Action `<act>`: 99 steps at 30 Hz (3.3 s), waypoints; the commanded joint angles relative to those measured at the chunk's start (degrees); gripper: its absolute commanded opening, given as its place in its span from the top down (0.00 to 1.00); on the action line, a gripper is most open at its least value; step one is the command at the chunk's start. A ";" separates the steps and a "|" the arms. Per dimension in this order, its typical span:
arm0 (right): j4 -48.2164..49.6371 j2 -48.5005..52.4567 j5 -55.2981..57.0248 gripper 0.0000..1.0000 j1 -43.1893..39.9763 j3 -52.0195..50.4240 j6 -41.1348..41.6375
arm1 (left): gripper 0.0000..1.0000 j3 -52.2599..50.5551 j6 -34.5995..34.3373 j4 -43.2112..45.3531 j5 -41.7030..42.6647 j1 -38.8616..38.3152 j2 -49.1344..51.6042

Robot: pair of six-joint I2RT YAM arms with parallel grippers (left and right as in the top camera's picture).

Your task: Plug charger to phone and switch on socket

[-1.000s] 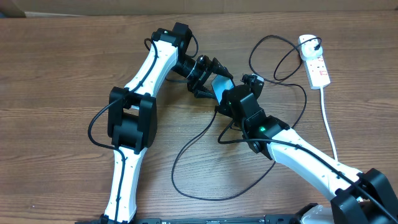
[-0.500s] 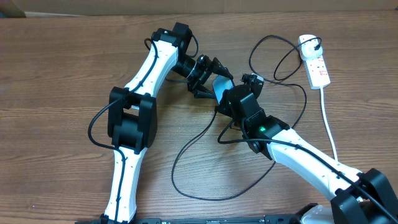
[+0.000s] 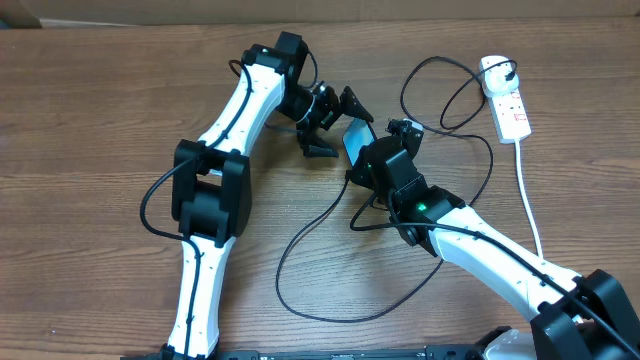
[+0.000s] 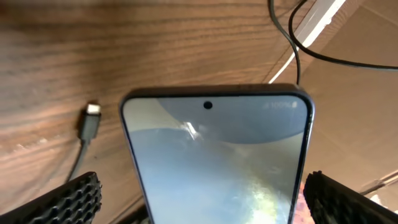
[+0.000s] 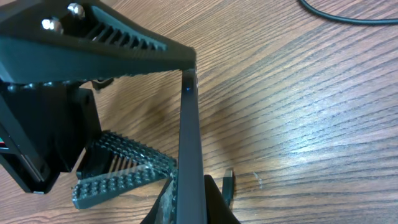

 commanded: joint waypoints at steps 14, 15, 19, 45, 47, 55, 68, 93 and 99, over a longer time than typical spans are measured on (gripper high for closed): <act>-1.99 -12.13 -5.22 0.96 -0.17 1.31 -1.77 | 0.00 1.33 10.71 -12.74 -35.65 6.14 -35.87; -1.81 -12.39 -6.21 0.96 -0.17 1.31 -1.75 | 0.00 1.33 10.47 -13.92 -38.75 6.14 -38.71; -0.07 -12.83 -10.64 0.96 -0.17 1.31 -1.70 | 0.00 1.27 8.52 -17.84 -47.17 6.32 -48.46; 4.11 -12.81 -26.71 0.96 -0.28 1.31 13.88 | 0.00 -50.03 -12.13 11.80 -35.95 6.62 -74.77; 4.09 -12.81 -29.33 0.96 -1.03 1.31 18.69 | 0.01 -55.01 -14.51 21.57 -31.85 6.62 -72.37; 4.07 -12.81 -36.39 0.96 -5.35 1.29 33.79 | 0.01 -57.00 -21.88 32.96 -19.26 6.60 -60.15; 3.45 -12.26 -37.35 0.96 -5.35 1.25 43.93 | 0.03 -57.00 -34.67 45.09 1.29 4.98 -50.21; 4.07 -12.26 -38.97 0.96 -4.52 1.18 50.05 | 0.48 -57.00 -42.05 45.07 0.13 4.96 -50.21; 4.66 -12.26 -39.76 0.96 -4.48 1.18 50.03 | 0.54 -57.00 -42.71 45.09 -1.22 4.96 -50.21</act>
